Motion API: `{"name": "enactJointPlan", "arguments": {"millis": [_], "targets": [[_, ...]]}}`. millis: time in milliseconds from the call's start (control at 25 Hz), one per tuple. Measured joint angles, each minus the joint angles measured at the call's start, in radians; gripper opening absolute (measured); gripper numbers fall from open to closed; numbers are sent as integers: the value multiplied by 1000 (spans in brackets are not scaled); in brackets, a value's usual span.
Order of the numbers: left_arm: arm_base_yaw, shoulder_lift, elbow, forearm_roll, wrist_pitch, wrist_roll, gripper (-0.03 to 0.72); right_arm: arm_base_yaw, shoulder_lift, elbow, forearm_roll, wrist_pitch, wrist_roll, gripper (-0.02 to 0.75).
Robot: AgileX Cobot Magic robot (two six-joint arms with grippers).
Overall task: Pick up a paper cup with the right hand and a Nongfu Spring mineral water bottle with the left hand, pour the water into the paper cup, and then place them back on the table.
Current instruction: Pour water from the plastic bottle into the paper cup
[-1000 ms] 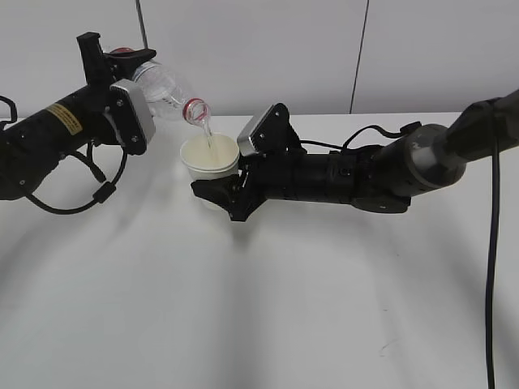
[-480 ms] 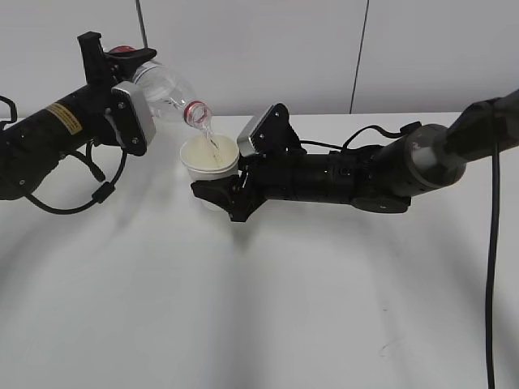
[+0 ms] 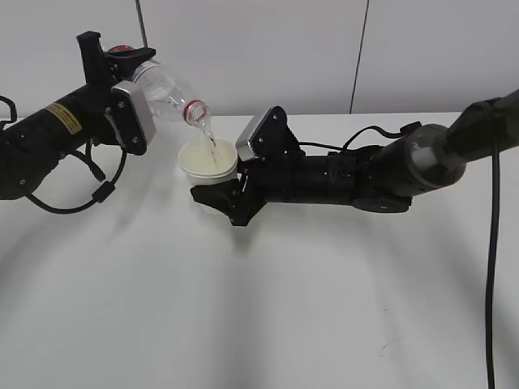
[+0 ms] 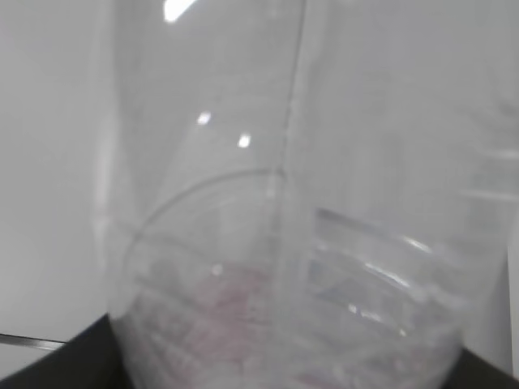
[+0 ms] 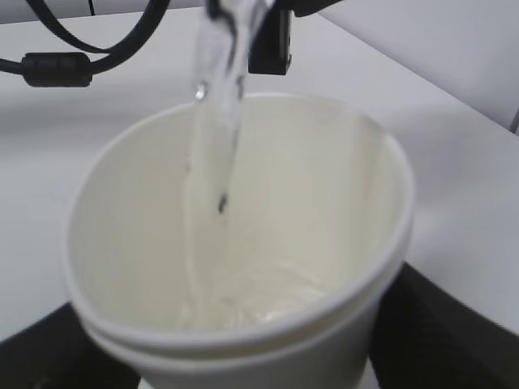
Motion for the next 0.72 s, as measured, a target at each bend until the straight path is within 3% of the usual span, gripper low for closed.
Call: {"name": "enactJointPlan", "arguments": {"millis": [720], "targets": [[0, 0, 0, -22, 9, 1, 396, 0, 0, 0, 16, 0, 2, 540]]}}
